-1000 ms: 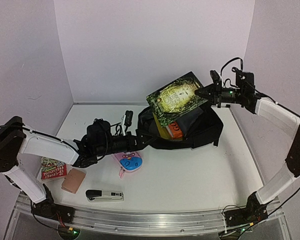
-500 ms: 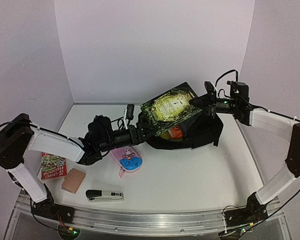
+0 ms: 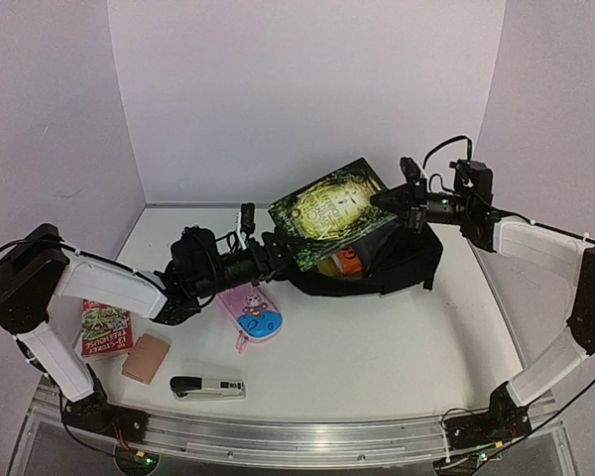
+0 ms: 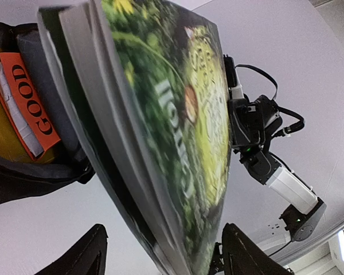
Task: Pack the student bag
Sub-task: Pick up the book from the center of the board.
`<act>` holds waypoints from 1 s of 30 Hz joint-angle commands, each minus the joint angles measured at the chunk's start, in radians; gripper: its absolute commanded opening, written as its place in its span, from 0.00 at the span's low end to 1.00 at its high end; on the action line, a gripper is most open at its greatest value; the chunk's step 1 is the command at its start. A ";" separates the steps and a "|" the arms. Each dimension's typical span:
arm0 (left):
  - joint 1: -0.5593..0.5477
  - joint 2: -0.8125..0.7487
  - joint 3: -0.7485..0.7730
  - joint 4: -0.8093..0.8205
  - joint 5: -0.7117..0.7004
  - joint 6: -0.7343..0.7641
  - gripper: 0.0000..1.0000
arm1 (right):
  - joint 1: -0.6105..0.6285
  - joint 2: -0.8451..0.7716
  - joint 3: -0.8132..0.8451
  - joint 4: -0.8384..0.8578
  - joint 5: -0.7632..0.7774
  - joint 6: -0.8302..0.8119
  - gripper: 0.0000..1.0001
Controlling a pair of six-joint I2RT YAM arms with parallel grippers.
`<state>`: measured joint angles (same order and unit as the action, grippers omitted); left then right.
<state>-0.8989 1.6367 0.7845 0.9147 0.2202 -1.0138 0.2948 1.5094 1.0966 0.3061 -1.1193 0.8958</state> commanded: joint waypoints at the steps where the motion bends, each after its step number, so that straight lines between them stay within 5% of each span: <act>1: 0.008 -0.030 0.004 0.028 -0.012 -0.005 0.60 | 0.016 -0.052 -0.004 0.102 -0.066 0.023 0.00; 6: 0.013 -0.023 -0.012 0.112 0.004 -0.001 0.50 | 0.023 -0.038 -0.003 0.102 -0.073 0.022 0.00; 10: 0.022 -0.014 -0.023 0.182 0.024 -0.014 0.18 | 0.028 -0.013 0.006 0.089 -0.043 -0.003 0.07; 11: 0.024 -0.016 -0.025 0.183 0.020 -0.018 0.10 | 0.028 -0.003 0.024 0.044 -0.025 -0.059 0.15; 13: 0.027 -0.028 -0.035 0.159 -0.003 -0.023 0.00 | 0.029 0.018 0.143 -0.326 0.137 -0.302 0.22; 15: 0.032 -0.054 -0.040 0.091 -0.046 -0.016 0.00 | 0.051 0.042 0.269 -0.583 0.376 -0.567 0.33; 17: 0.037 -0.093 -0.048 0.011 -0.100 -0.010 0.00 | 0.056 0.071 0.324 -0.642 0.527 -0.654 0.50; 30: 0.090 -0.181 -0.057 -0.142 -0.162 0.018 0.00 | 0.193 0.370 0.573 -0.773 1.073 -0.969 0.56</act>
<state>-0.8221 1.5477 0.7109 0.7020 0.0848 -1.0226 0.4143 1.7985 1.5763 -0.4104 -0.2750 0.0713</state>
